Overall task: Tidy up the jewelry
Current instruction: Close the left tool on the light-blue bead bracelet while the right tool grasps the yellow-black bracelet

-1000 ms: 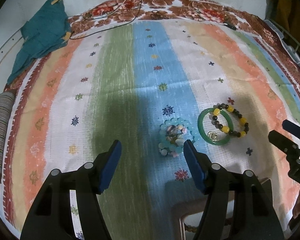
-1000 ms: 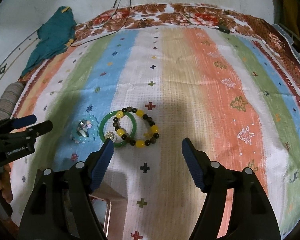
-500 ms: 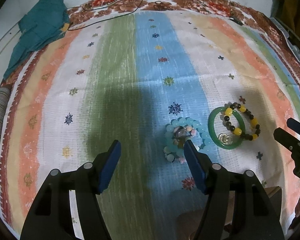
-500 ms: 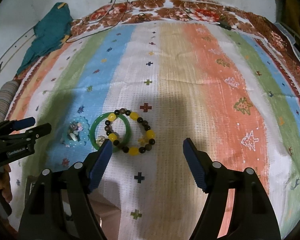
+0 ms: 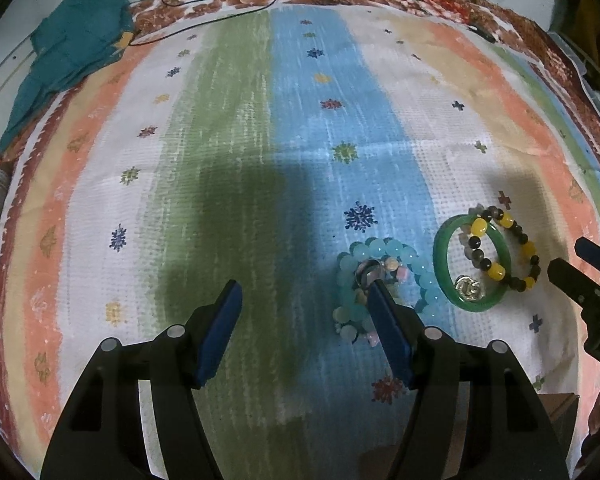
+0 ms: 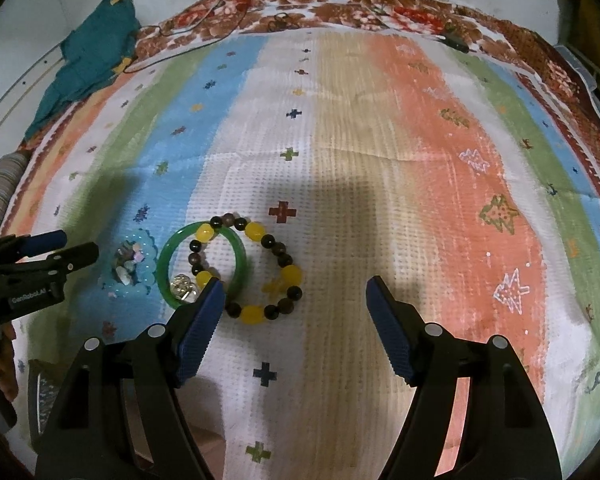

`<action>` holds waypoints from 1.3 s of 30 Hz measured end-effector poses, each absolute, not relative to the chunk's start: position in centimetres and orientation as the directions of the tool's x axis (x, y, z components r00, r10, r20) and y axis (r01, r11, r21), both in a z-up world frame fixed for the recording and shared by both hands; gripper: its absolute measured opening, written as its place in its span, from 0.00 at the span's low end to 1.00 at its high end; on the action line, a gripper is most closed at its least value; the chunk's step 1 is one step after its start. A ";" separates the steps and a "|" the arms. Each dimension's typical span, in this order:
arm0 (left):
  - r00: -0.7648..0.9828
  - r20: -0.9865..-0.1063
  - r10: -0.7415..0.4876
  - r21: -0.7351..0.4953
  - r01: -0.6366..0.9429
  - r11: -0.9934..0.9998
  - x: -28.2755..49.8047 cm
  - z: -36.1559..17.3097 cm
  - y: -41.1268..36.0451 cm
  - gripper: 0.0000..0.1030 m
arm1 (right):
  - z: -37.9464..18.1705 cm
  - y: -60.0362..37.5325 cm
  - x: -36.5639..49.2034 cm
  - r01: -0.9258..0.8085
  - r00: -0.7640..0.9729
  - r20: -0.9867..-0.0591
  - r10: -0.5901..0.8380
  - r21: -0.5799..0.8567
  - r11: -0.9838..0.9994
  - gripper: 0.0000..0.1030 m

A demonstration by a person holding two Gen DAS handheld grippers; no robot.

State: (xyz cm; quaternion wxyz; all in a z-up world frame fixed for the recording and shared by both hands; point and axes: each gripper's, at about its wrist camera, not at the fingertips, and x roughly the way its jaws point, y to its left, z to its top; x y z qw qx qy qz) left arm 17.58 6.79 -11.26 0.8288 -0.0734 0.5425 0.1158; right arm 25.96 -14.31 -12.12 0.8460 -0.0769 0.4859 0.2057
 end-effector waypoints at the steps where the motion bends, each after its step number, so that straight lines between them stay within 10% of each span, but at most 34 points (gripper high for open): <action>1: 0.382 -0.917 0.114 0.007 -0.271 0.963 17.7 -11.4 6.8 0.63 | -12.3 -14.3 26.1 -0.421 0.442 -0.856 0.270 0.067 0.905 0.71; 19: 0.352 -0.927 0.131 0.033 -0.272 0.962 19.4 -13.6 7.2 0.64 | -14.7 -13.1 27.5 -0.416 0.413 -0.886 0.213 0.025 0.909 0.71; 28: 0.355 -0.927 0.121 0.026 -0.262 0.965 19.3 -13.7 7.3 0.30 | -15.4 -12.9 28.2 -0.399 0.409 -0.885 0.224 0.047 0.916 0.69; 39: 0.370 -0.917 0.151 0.063 -0.238 0.969 19.0 -14.0 7.1 0.11 | -15.6 -14.0 28.5 -0.385 0.416 -0.881 0.224 0.053 0.922 0.12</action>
